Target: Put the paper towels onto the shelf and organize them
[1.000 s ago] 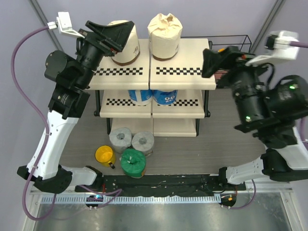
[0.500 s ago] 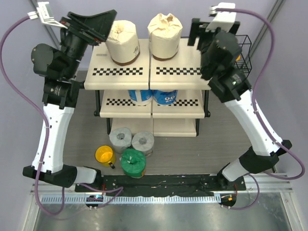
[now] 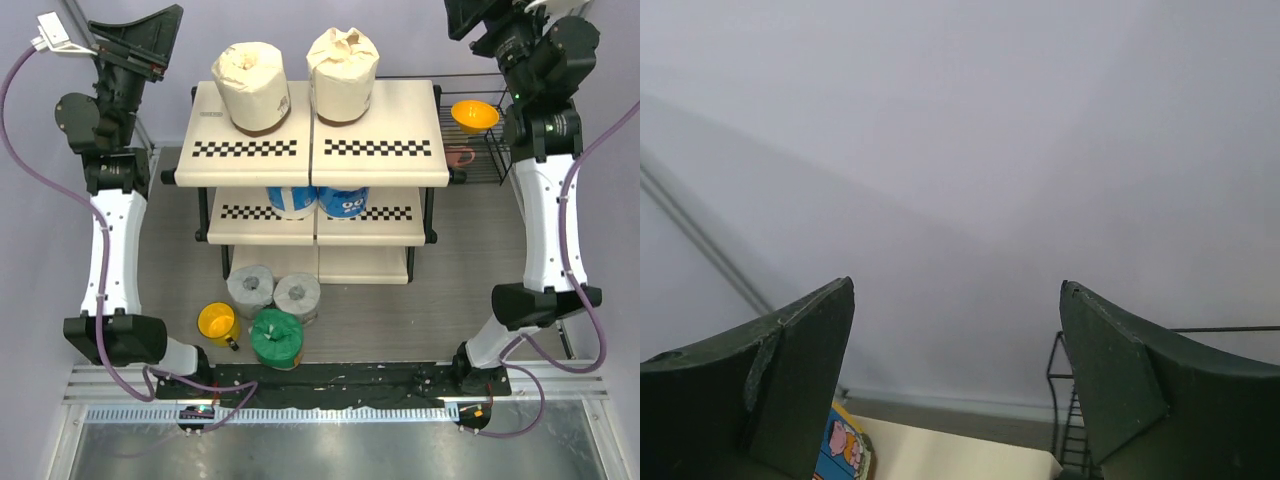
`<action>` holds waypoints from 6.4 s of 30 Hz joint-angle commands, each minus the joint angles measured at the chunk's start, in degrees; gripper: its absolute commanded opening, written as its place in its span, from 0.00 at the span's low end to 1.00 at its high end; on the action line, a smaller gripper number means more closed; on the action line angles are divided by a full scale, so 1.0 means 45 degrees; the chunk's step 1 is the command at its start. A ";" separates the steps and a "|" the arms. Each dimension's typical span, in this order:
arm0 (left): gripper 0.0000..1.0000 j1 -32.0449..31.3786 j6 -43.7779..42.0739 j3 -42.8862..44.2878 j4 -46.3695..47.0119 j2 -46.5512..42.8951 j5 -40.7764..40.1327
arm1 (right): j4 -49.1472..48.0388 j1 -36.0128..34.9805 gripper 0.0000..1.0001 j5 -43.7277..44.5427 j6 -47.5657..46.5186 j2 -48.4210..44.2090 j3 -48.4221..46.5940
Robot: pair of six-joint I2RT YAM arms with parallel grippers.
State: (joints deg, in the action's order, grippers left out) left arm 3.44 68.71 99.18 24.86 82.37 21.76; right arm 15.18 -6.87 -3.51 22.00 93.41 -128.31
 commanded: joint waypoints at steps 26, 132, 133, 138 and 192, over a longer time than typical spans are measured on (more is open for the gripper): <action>1.00 -0.1038 0.1139 -0.0495 0.1917 0.0877 0.1141 | -0.3864 -0.0444 0.89 -0.8498 0.8511 0.3618 -0.2482; 1.00 -0.1838 -0.4567 -0.9554 -1.3179 -1.2071 -0.2217 | 0.5903 0.0395 0.89 -0.6657 0.2906 -1.0736 1.0757; 1.00 -0.1955 -0.4507 -0.9752 -1.3375 -1.2596 -0.2431 | 0.6039 0.0414 0.89 -0.6739 0.2827 -1.0969 1.1146; 1.00 -0.2210 -0.4467 -1.0494 -1.5190 -1.3869 -0.2589 | 0.7173 0.0395 0.89 -0.7110 0.2124 -1.1673 1.2164; 1.00 -0.2640 -0.4389 -1.3074 -0.9339 -0.9204 -0.3175 | 0.0221 -1.1070 0.89 0.7889 0.5073 -0.9488 1.8006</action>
State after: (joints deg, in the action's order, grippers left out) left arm -8.19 48.01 40.34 -29.45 37.43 7.53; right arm 19.90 -56.55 28.27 46.70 48.34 -44.80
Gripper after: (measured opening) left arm 0.996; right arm 0.890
